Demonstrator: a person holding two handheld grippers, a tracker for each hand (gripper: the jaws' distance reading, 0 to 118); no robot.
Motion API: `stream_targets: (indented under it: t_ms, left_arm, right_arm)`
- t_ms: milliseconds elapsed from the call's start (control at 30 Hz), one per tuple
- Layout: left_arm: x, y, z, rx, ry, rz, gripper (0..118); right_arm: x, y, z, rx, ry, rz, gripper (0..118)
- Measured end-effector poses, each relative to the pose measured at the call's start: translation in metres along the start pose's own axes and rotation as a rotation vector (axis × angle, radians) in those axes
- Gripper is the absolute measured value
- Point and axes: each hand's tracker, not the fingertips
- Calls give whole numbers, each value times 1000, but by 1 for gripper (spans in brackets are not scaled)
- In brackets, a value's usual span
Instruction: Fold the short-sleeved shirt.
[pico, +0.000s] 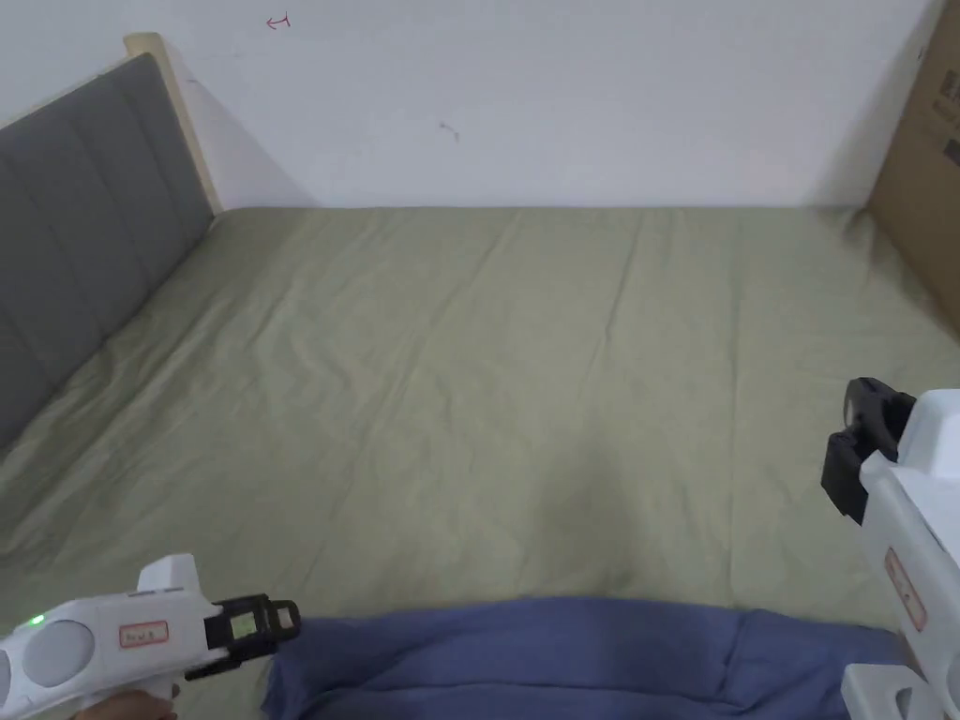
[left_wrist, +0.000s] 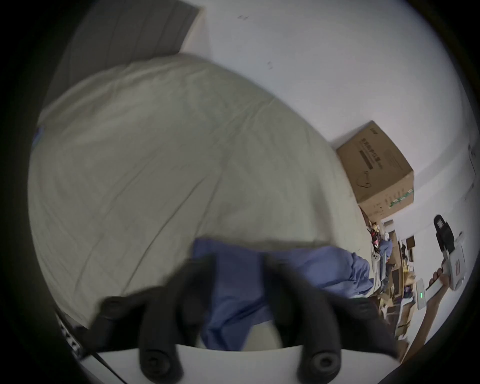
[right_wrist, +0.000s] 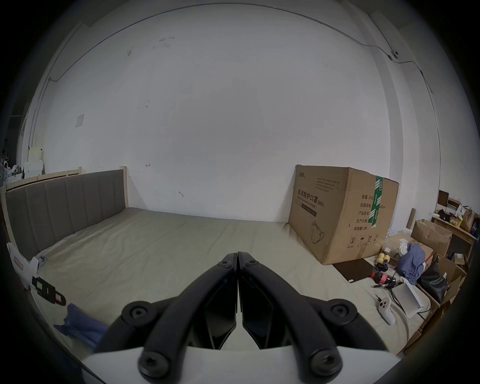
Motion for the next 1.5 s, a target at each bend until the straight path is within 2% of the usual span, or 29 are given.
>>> stream_targets:
  t_ms: [33, 67, 167, 233, 267, 333, 400, 433, 467, 533, 567, 633, 800, 967, 1067, 1167, 1267, 1367, 1500]
  left_arm:
    - [-4, -7, -3, -21, 7, 26, 90]
    - [-9, -9, -9, -36, 1, 42, 102]
    - [-32, -9, -25, -28, -13, 61, 101]
    - [-34, -9, -35, -37, -23, 64, 95]
    - [-34, -9, -39, -43, -31, 66, 87]
    - [-34, -13, -45, -40, -31, 27, 85]
    - [-30, -11, -48, -42, -18, -6, 78]
    - [-28, -14, -45, -42, -10, -33, 67]
    - [-27, -14, -45, -38, -5, -53, 48]
    - [-25, -16, -51, -54, -35, -51, 22]
    - [-21, -20, -52, -67, -51, -38, 13]
    - [-11, -23, -54, -36, 14, -75, 7]
    - [8, -17, -36, 6, 91, -178, 3]
    - [12, 5, -2, 29, 110, -143, 2]
    - [5, 12, 16, 42, 211, -201, 2]
    - [4, 12, 37, 68, 249, -149, 2]
    - [21, 10, 49, 72, 234, -131, 2]
    - [61, 3, 50, 59, 240, -191, 2]
    - [120, -8, 45, 37, 135, -240, 2]
  right_arm:
    - [-3, -2, -3, -11, -1, 5, 0]
    - [-5, -3, -6, -22, 2, 8, 0]
    - [-9, -11, -14, -54, 6, 25, 0]
    - [-11, -14, -16, -64, 5, 26, 0]
    - [-11, -15, -18, -69, 4, 26, 0]
    - [-10, -17, -22, -77, 0, 25, 0]
    - [-8, -19, -23, -82, -1, 19, 0]
    - [-7, -20, -24, -83, 0, 14, 0]
    - [-6, -20, -25, -84, -1, 13, 0]
    - [-7, -20, -23, -86, -4, 15, 0]
    - [-5, -21, -24, -88, -4, 14, 0]
    - [-4, -19, -21, -90, -3, 7, 0]
    - [1, -12, -20, -84, 0, 4, 0]
    - [8, -4, -11, -49, -5, 7, 0]
    - [13, 0, -5, -39, -7, -6, 0]
    - [20, -1, 0, -31, -10, -10, 0]
    - [27, -2, 4, -28, -13, -11, 0]
    - [37, -4, 8, -33, -14, -25, 0]
    - [45, -4, 15, -23, -13, -28, 0]
